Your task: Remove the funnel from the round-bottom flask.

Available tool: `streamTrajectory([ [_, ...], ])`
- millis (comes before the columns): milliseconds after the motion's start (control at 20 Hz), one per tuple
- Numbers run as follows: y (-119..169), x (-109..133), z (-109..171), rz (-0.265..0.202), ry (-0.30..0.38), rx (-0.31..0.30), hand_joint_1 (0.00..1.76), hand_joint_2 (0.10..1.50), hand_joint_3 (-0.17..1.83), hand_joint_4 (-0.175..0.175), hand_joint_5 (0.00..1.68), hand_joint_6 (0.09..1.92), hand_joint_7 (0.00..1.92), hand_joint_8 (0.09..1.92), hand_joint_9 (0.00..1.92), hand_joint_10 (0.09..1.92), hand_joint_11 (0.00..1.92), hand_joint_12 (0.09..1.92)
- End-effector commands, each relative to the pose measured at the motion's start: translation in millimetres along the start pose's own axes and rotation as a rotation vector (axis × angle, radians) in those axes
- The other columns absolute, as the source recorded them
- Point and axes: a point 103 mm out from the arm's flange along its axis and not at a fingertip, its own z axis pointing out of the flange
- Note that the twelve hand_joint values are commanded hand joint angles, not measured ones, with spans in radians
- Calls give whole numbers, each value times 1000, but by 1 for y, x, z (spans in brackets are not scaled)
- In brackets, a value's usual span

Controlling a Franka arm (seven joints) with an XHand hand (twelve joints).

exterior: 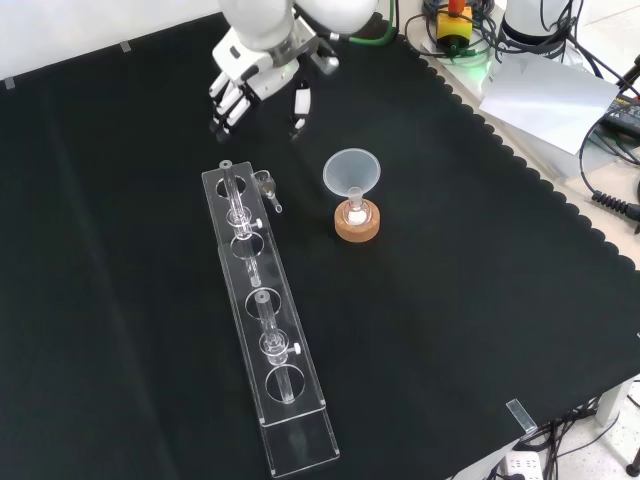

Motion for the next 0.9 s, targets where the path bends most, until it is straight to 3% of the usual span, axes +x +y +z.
streamTrajectory([
  [50, -48, 0, -38, 14, 40, -26, 807, 629, 523, -55, 454, 137, 265, 672, 761, 87, 384, 1316],
  [500, -99, 22, -83, -24, 70, -74, 782, 633, 525, -54, 474, 116, 354, 661, 814, 87, 448, 1294],
  [900, -119, 69, -107, -139, 101, -19, 747, 646, 525, -45, 459, 87, 464, 641, 894, 181, 585, 1262],
])
